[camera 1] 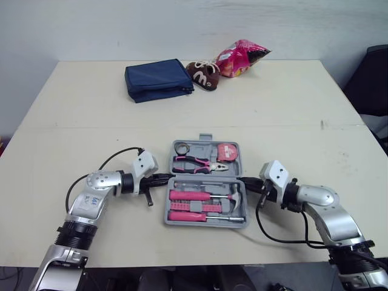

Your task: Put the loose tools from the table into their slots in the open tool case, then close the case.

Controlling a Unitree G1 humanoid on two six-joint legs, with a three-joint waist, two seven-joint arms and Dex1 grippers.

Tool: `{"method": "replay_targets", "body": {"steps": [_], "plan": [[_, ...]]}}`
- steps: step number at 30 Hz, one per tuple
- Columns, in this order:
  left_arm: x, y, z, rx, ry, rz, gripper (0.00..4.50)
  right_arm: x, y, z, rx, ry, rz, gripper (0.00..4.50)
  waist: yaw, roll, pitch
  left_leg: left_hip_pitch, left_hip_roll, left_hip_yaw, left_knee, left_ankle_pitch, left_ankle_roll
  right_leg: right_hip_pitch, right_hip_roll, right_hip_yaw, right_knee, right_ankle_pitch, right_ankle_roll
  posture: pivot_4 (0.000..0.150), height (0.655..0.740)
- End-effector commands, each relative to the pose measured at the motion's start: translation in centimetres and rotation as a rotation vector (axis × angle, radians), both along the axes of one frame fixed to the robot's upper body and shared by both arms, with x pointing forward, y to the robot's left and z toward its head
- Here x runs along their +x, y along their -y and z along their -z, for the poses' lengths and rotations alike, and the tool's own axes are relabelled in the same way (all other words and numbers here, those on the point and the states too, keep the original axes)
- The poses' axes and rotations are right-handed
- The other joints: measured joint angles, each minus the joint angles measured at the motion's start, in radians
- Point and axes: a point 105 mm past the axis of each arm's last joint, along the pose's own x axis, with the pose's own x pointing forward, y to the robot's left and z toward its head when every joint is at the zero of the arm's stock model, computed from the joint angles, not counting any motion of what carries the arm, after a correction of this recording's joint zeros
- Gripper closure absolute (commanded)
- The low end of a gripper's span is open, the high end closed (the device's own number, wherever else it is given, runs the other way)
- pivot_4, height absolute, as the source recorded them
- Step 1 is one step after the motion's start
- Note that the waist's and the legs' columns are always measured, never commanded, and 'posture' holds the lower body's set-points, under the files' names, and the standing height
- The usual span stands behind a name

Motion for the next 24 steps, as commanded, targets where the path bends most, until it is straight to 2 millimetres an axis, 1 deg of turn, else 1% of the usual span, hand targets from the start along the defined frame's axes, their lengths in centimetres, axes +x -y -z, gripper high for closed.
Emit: {"method": "replay_targets", "body": {"steps": [1,5,10,13,15,16,17,18,19,21,22,23,24], "plan": [[-1.0,1.0,-0.5,-0.026,-0.014,0.032,4.50,0.1,-1.6,-0.9,0.024,0.035,-0.052,4.44,-0.002,0.000,0.000,0.000,0.000,0.000,0.000,0.000,0.000,0.000,0.000,0.000,0.000,0.000,0.000,0.150,0.7400],[-0.4,0.0,-0.7,-0.016,0.013,-0.043,4.50,0.0,-1.7,-0.9,0.026,0.022,-0.058,4.44,-0.002,0.000,0.000,0.000,0.000,0.000,-0.001,0.000,0.000,0.000,0.000,0.000,0.000,0.000,0.000,0.150,0.7400],[0.1,-0.7,-0.5,0.012,0.014,-0.081,4.50,-0.2,-0.8,-0.9,0.011,0.025,-0.029,4.44,-0.001,0.000,0.000,0.000,0.000,0.000,-0.001,0.000,0.000,0.000,0.000,0.000,0.000,0.000,0.000,0.150,0.7400],[0.3,-2.1,-0.2,0.046,0.022,-0.121,4.50,0.0,0.6,-1.2,-0.016,0.046,0.017,4.44,-0.001,0.000,0.000,0.000,0.000,0.000,-0.001,0.000,0.000,0.000,0.000,0.000,0.000,0.000,0.000,0.150,0.7400],[0.2,-3.5,-0.6,0.011,-0.005,-0.162,4.50,0.7,2.2,-2.8,-0.026,0.168,0.093,4.44,-0.001,0.000,0.000,0.000,0.000,0.000,-0.001,0.000,0.000,0.000,0.000,0.000,0.000,0.000,0.000,0.150,0.7400],[0.6,-4.3,-1.2,0.007,0.040,-0.203,4.50,0.4,2.8,-3.4,-0.001,0.163,0.102,4.44,-0.002,0.000,0.001,0.000,0.000,0.000,-0.001,0.000,0.000,0.000,0.000,0.000,0.000,0.000,0.000,0.150,0.7400],[0.4,-5.2,-1.9,-0.014,0.055,-0.222,4.24,0.0,3.9,-3.9,0.007,0.148,0.116,4.16,-0.002,0.000,0.001,0.000,0.000,0.000,-0.001,0.000,0.000,-0.001,0.000,0.000,0.000,0.000,0.000,0.150,0.7400],[0.3,-5.7,-2.3,-0.026,0.067,-0.231,3.94,-0.4,4.5,-4.2,0.013,0.127,0.119,3.81,-0.001,0.000,0.002,0.000,0.000,0.000,-0.001,0.000,0.000,-0.001,0.000,0.000,-0.001,0.000,0.000,0.150,0.7400],[-0.2,-7.0,-3.0,-0.041,0.086,-0.252,3.64,-1.3,5.6,-4.4,0.008,0.114,0.122,3.49,0.000,0.000,0.002,0.000,0.000,0.000,-0.002,0.000,0.000,-0.001,0.000,0.000,-0.001,0.000,0.000,0.150,0.7400],[-0.9,-8.7,-3.8,-0.060,0.115,-0.286,2.78,-2.5,6.9,-4.6,0.012,0.095,0.127,2.53,0.002,-0.001,0.002,0.000,0.000,0.000,-0.004,0.000,0.000,-0.001,-0.001,0.000,-0.003,0.000,0.000,0.150,0.7400],[-1.3,-10.1,-4.4,-0.064,0.149,-0.321,2.25,-3.2,7.9,-5.2,0.029,0.123,0.143,1.94,0.002,-0.001,0.002,-0.001,0.000,0.000,-0.005,0.000,0.000,-0.001,-0.001,0.000,-0.004,0.000,0.000,0.150,0.7400],[-1.8,-11.8,-4.9,-0.064,0.180,-0.369,1.80,-3.9,9.0,-5.4,0.031,0.141,0.170,1.47,0.002,-0.002,0.003,0.000,0.000,0.000,-0.007,0.000,0.000,0.000,0.000,-0.001,-0.005,0.000,0.000,0.150,0.7400],[-2.2,-12.9,-5.2,-0.063,0.201,-0.401,1.33,-4.4,9.8,-5.5,0.029,0.154,0.188,0.96,0.002,-0.002,0.003,0.000,0.000,0.000,-0.007,0.000,0.000,-0.001,0.000,-0.001,-0.005,0.000,0.000,0.150,0.7400]]}}
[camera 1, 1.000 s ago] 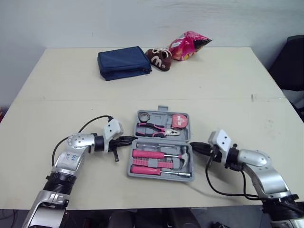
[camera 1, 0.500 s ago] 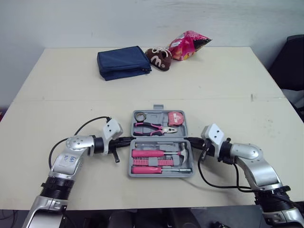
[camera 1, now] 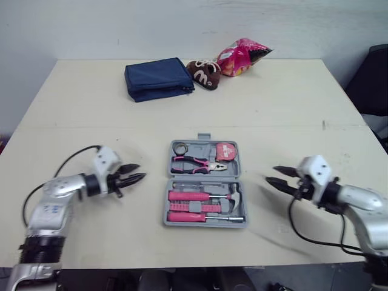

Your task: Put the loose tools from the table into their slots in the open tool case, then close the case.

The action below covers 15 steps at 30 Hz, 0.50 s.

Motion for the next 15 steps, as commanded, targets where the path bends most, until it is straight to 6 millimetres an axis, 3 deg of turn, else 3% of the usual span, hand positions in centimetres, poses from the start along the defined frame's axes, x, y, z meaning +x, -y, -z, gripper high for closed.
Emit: {"method": "replay_targets", "body": {"steps": [1,2,3,6,8,11,15], "plan": [[-1.6,-4.7,-2.7,0.002,0.134,-0.121,0.83,-2.1,3.1,-2.0,0.004,0.122,0.048,0.40,-0.002,0.000,0.000,0.000,0.000,0.000,-0.002,0.000,0.000,0.000,0.000,0.000,-0.001,0.000,0.000,0.150,0.7400],[-2.3,-6.2,-2.7,0.001,0.140,-0.169,0.39,-2.8,4.4,-1.8,-0.001,0.129,0.088,0.01,-0.003,-0.001,0.001,0.000,0.000,0.000,-0.003,0.000,0.000,0.000,0.000,0.000,-0.002,0.000,0.000,0.150,0.7400],[-2.8,-7.2,-2.7,-0.001,0.144,-0.198,0.04,-3.3,5.3,-1.7,-0.004,0.135,0.113,0.00,-0.003,-0.001,0.001,0.000,-0.001,0.001,-0.003,0.000,0.000,0.000,0.000,0.000,-0.003,0.000,0.000,0.150,0.7400],[-4.0,-9.0,-2.6,0.014,0.158,-0.250,0.04,-4.5,7.5,-1.3,-0.016,0.151,0.174,0.00,-0.004,-0.002,0.001,0.001,-0.002,0.001,-0.005,0.000,0.000,0.001,-0.001,0.001,-0.004,0.000,0.000,0.150,0.7400],[-4.3,-8.7,-2.7,0.002,0.167,-0.244,0.04,-4.7,7.9,-1.1,0.005,0.148,0.196,0.00,-0.004,-0.004,0.002,0.002,-0.003,0.001,-0.005,0.000,0.001,0.002,-0.002,0.000,-0.004,0.000,0.000,0.150,0.7400],[-3.3,-7.0,-3.0,-0.029,0.143,-0.256,0.04,-4.0,6.1,-1.2,0.057,0.136,0.135,0.00,-0.004,-0.005,0.002,0.003,-0.003,0.000,-0.005,0.000,0.001,0.002,-0.002,0.000,-0.004,0.002,-0.001,0.150,0.7400],[-2.5,-3.4,-2.9,-0.084,-0.068,-0.207,0.04,-1.8,3.6,-1.1,0.068,0.011,0.159,0.00,-0.004,-0.004,0.003,0.002,-0.003,-0.001,-0.006,0.003,0.001,0.002,-0.002,0.000,-0.002,0.005,0.000,0.150,0.7400]]}}
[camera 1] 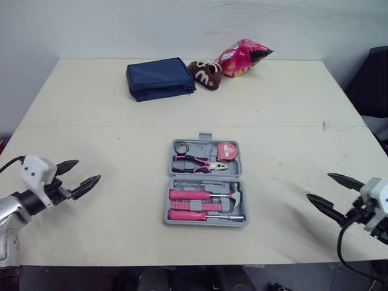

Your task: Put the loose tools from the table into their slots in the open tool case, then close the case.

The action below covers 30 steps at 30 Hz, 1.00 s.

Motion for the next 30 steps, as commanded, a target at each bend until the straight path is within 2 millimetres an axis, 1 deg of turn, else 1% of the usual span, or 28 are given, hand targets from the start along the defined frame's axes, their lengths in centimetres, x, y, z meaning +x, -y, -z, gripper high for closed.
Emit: {"method": "replay_targets", "body": {"steps": [1,3,6,8,11,13,15,17,22,25,28,30], "plan": [[0.7,4.0,-1.4,-0.054,-0.106,0.081,0.04,1.9,-2.0,-0.6,0.003,-0.119,0.043,0.00,0.000,0.000,0.000,0.000,0.000,-0.001,0.000,0.000,-0.001,0.000,0.000,0.000,0.000,0.000,0.000,0.150,0.7400],[1.3,5.6,-1.8,-0.056,-0.137,0.102,0.04,2.5,-3.8,-1.1,0.043,-0.196,0.037,0.00,0.002,0.000,0.000,-0.002,0.000,-0.001,0.000,0.001,-0.002,-0.002,0.000,0.000,0.001,0.000,0.000,0.150,0.7400],[1.9,8.0,-1.7,-0.058,-0.215,0.138,0.04,3.3,-5.8,-1.5,0.047,-0.299,0.044,0.00,0.002,0.000,0.000,-0.003,0.000,-0.002,-0.001,0.002,-0.004,-0.003,0.001,0.000,0.001,0.000,0.000,0.150,0.7400],[2.5,9.4,-1.5,-0.040,-0.257,0.142,0.04,3.9,-7.1,-1.9,0.091,-0.369,0.047,0.00,0.001,0.000,0.000,-0.003,0.001,-0.002,-0.001,0.003,-0.004,-0.004,0.002,0.000,0.000,-0.001,-0.001,0.150,0.7400],[3.7,10.9,-2.0,-0.038,-0.266,0.117,0.04,4.7,-8.0,-2.0,0.090,-0.468,0.075,0.00,0.003,0.000,0.000,-0.008,0.001,0.000,0.000,0.004,-0.004,-0.010,0.002,0.001,0.003,-0.001,-0.001,0.150,0.7400],[4.3,12.0,-2.2,-0.055,-0.284,0.109,0.04,4.9,-8.9,-1.9,0.131,-0.575,0.084,0.00,0.004,0.000,0.000,-0.011,0.001,0.000,0.001,0.005,-0.003,-0.014,0.002,0.001,0.004,-0.001,-0.001,0.150,0.7400],[5.0,13.1,-2.1,-0.053,-0.318,0.077,0.04,5.6,-10.4,-2.3,0.173,-0.653,0.089,0.00,0.002,0.000,0.000,-0.014,0.001,0.000,0.002,0.006,-0.003,-0.017,0.002,0.001,0.006,-0.001,-0.001,0.150,0.7400],[5.6,14.1,-2.0,-0.048,-0.346,0.067,0.04,6.4,-11.6,-2.8,0.180,-0.679,0.103,0.00,-0.001,0.000,0.000,-0.016,0.001,0.000,0.004,0.007,-0.004,-0.019,0.003,0.001,0.008,-0.001,-0.001,0.150,0.7400],[6.1,15.0,-1.5,-0.007,-0.375,0.048,0.04,7.9,-13.4,-3.1,0.167,-0.669,0.126,0.00,0.002,0.000,0.000,-0.022,0.001,0.001,0.004,0.009,-0.005,-0.028,0.002,0.001,0.012,-0.001,-0.001,0.150,0.7400],[6.6,15.1,-1.4,0.006,-0.370,0.031,0.04,8.7,-13.5,-3.0,0.157,-0.669,0.168,0.00,0.000,0.000,0.000,-0.028,0.001,0.003,0.005,0.010,-0.005,-0.036,0.002,0.003,0.016,-0.001,-0.001,0.150,0.7400],[7.2,15.1,-1.4,0.011,-0.358,0.009,0.04,9.2,-13.5,-3.0,0.141,-0.667,0.206,0.00,0.000,0.000,0.000,-0.028,0.001,0.003,0.007,0.010,-0.004,-0.037,0.002,0.003,0.018,-0.001,-0.001,0.150,0.7400],[7.4,15.5,-1.4,0.007,-0.358,0.012,0.04,9.6,-13.4,-3.2,0.140,-0.664,0.223,0.00,-0.001,0.000,0.000,-0.028,0.001,0.003,0.009,0.010,-0.004,-0.037,0.002,0.003,0.020,-0.001,-0.001,0.150,0.7400]]}}
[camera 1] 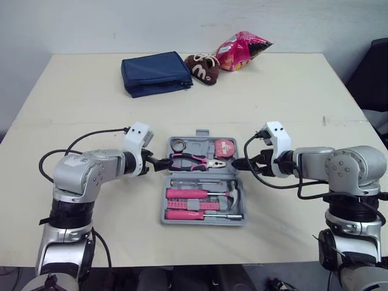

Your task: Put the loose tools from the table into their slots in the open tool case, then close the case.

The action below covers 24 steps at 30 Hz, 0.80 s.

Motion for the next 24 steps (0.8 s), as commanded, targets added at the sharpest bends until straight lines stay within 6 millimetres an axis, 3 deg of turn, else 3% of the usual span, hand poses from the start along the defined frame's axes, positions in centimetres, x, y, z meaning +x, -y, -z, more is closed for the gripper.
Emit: {"method": "replay_targets", "body": {"steps": [1,18,21,24], "plan": [[0.5,0.5,-0.6,0.003,0.038,-0.004,0.04,0.7,0.3,-1.0,-0.021,0.026,0.035,0.00,-0.001,0.000,0.000,0.000,0.000,0.000,0.001,0.000,0.000,0.000,0.000,0.000,0.001,0.000,0.000,0.150,0.7400],[0.4,0.9,0.4,0.034,0.001,-0.004,0.04,1.5,-1.7,1.2,-0.001,-0.072,0.049,0.00,-0.013,0.000,-0.001,0.001,0.001,0.001,0.003,0.000,0.000,0.000,0.001,0.000,0.005,0.000,0.000,0.150,0.7400],[0.3,1.1,0.5,0.038,0.001,0.007,0.84,1.3,-2.4,1.4,0.000,-0.076,0.034,1.29,-0.020,0.000,-0.001,0.002,0.001,0.001,0.003,0.000,0.000,0.001,0.001,0.000,0.005,0.000,0.000,0.150,0.7400],[0.0,1.9,0.3,0.021,0.003,0.049,2.10,1.4,-3.0,1.5,0.032,-0.078,0.035,2.72,-0.024,0.000,-0.001,0.002,0.001,0.001,0.002,0.000,-0.001,0.001,0.001,0.000,0.005,0.000,0.000,0.150,0.7400]]}}
